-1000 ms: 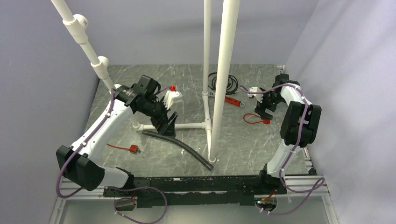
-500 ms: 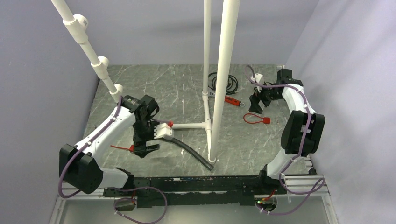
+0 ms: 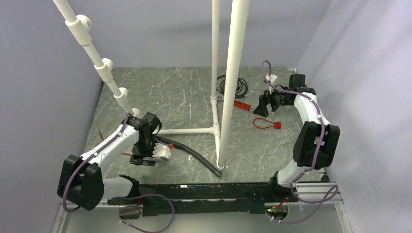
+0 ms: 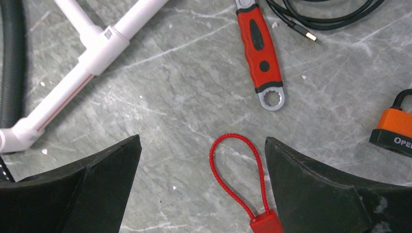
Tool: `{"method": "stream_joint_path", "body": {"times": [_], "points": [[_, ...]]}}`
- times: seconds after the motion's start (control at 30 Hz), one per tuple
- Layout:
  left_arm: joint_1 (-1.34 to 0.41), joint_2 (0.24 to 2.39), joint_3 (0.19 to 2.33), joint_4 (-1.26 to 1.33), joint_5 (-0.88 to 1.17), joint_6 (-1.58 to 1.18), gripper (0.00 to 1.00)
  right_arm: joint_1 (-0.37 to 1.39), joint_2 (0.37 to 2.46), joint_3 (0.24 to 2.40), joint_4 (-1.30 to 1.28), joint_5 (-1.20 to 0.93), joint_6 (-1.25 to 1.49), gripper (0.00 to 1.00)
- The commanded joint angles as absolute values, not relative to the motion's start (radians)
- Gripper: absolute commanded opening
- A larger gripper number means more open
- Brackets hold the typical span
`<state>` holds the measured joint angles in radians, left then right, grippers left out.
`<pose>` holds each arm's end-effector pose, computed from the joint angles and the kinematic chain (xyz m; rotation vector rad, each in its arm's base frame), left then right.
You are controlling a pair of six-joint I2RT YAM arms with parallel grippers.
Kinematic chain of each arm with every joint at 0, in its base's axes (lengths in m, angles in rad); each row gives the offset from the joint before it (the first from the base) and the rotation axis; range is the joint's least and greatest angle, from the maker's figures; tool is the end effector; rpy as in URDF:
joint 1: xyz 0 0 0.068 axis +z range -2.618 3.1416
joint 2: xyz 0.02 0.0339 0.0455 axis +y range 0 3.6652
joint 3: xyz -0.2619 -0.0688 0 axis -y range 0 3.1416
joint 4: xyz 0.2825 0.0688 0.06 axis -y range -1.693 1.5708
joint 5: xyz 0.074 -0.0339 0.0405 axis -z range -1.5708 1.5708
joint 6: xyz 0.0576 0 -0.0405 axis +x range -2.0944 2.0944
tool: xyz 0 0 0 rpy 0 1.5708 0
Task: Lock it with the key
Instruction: Move the lock to the center of the board.
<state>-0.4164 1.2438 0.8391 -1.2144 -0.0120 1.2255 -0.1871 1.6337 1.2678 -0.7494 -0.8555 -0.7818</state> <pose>0.1949 -0.0855 0.1740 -2.2633 -2.1073 0.0123 0.3725 -0.0263 0.2295 -0.8961 2.1040 0.6720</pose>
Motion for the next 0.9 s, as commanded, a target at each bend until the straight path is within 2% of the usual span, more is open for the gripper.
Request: {"method": "stream_joint_path", "body": {"times": [0.0, 0.27, 0.7, 0.77, 0.87], "points": [[-0.356, 1.237, 0.776, -1.048, -0.011, 1.360, 0.85, -0.187, 1.587, 1.271, -0.681, -0.914, -0.713, 1.00], [-0.224, 1.289, 0.745, -0.904, 0.085, 1.504, 0.81, -0.187, 1.560, 1.253, -0.685, -0.912, -0.714, 1.00], [-0.208, 1.377, 0.663, -0.880, 0.115, 1.556, 0.73, -0.187, 1.542, 1.264, -0.681, -0.928, -0.713, 1.00], [-0.205, 1.383, 0.657, -0.874, 0.117, 1.556, 0.66, -0.187, 1.541, 1.265, -0.681, -0.933, -0.716, 1.00], [-0.207, 1.376, 0.706, -0.937, 0.164, 1.547, 0.47, -0.187, 1.526, 1.258, -0.664, -0.946, -0.703, 1.00]]}}
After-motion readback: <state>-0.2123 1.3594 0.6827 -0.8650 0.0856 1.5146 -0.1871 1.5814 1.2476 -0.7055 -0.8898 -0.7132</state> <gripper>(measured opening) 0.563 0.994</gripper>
